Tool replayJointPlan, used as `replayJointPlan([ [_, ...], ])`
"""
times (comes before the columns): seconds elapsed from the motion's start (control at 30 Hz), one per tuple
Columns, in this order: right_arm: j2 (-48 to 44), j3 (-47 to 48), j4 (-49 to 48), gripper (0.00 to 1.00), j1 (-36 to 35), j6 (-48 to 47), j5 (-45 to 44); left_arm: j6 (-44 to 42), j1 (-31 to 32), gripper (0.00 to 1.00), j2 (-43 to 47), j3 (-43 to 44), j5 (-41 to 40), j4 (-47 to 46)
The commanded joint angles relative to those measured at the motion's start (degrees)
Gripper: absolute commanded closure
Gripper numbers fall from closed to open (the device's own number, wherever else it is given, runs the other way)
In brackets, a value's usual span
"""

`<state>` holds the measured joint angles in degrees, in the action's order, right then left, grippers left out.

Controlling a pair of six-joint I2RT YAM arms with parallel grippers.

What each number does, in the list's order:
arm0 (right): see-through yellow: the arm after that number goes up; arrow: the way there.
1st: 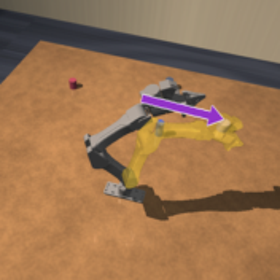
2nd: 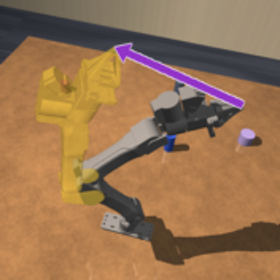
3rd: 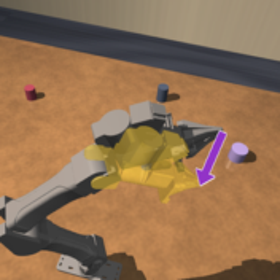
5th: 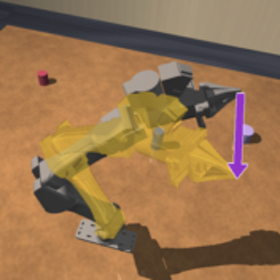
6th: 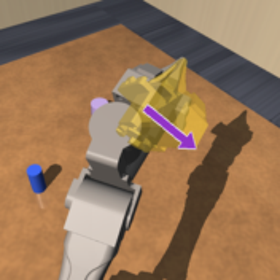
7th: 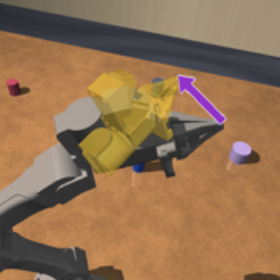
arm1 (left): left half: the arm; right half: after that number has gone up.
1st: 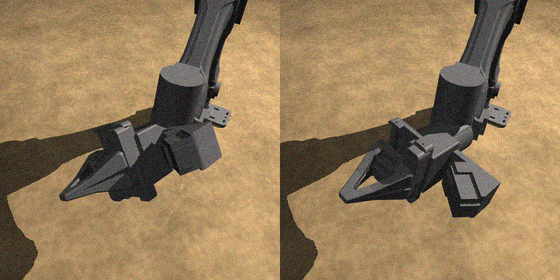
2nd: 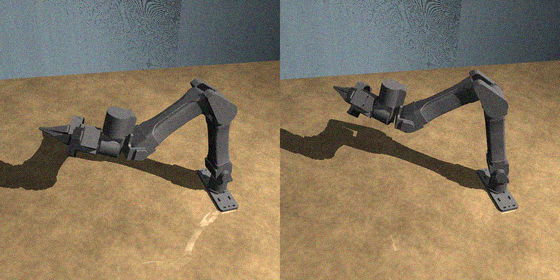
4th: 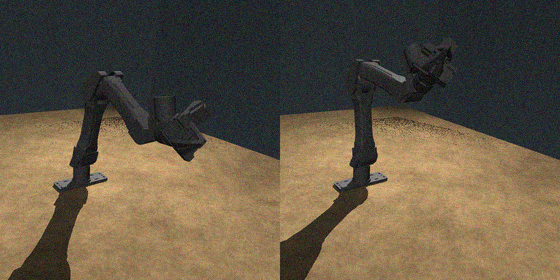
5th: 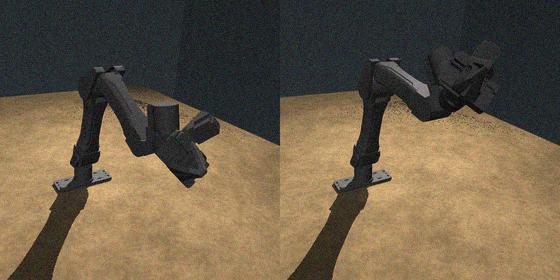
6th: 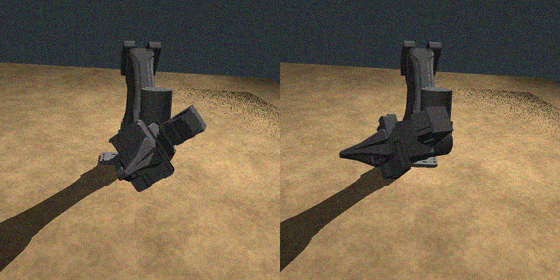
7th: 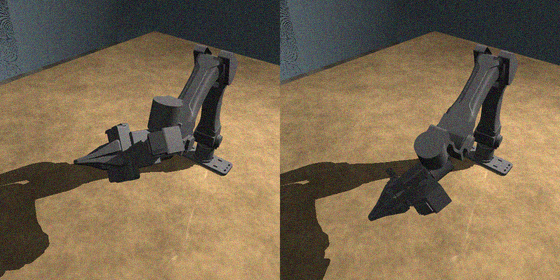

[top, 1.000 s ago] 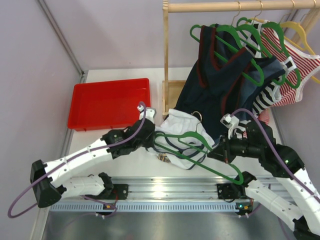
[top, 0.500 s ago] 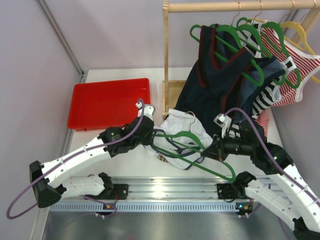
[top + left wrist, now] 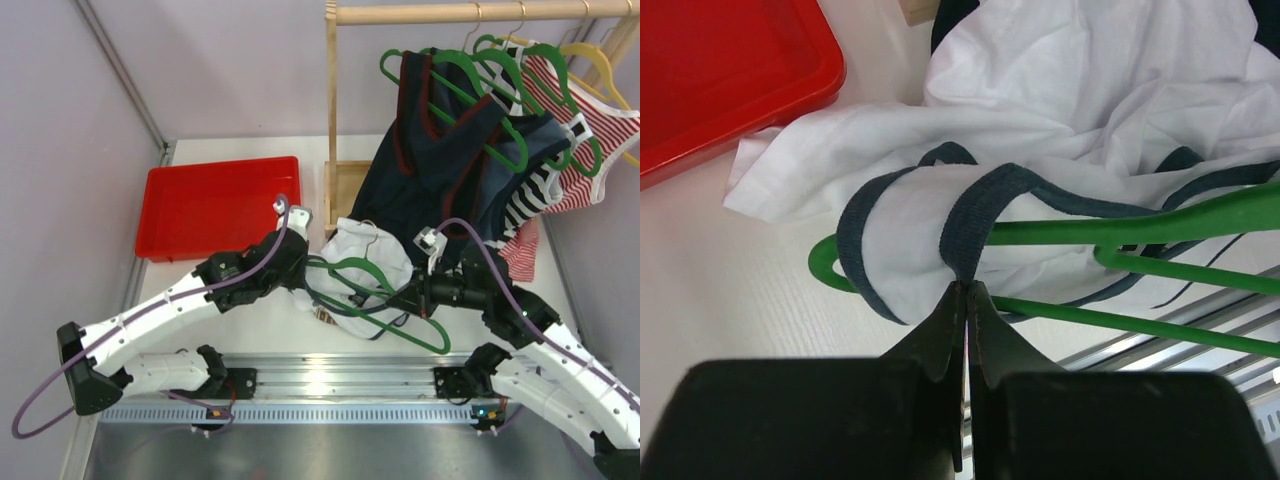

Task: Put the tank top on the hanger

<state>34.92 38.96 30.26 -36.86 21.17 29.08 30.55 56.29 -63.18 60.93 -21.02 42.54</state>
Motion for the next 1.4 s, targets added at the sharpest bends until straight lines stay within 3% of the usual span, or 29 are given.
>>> replayJointPlan([
  [0.0, -0.2, -0.7, -9.0, 1.0, -4.4, -0.1, -4.4, -1.4, -0.1, 1.0, -0.3, 3.4, 0.2, 0.3],
  [0.5, 5.7, -7.8, -27.4, 1.0, -15.2, 0.0, -19.7, -2.5, -0.1, 1.0, -0.9, 3.7, 1.3, -0.2],
  [0.87, 8.1, -13.2, -39.2, 1.0, -16.8, 0.2, -19.0, -3.6, -0.1, 1.0, 0.2, 1.8, -0.1, -3.3],
  [1.13, 9.3, -14.6, -42.0, 1.0, -16.7, -0.2, -18.4, -11.6, -0.1, 0.82, 3.4, -3.7, 5.6, -15.1],
  [1.37, 9.6, -15.1, -43.1, 1.0, -16.8, 0.5, -17.7, -14.0, -0.1, 0.67, 4.1, -4.5, 7.9, -18.8],
])
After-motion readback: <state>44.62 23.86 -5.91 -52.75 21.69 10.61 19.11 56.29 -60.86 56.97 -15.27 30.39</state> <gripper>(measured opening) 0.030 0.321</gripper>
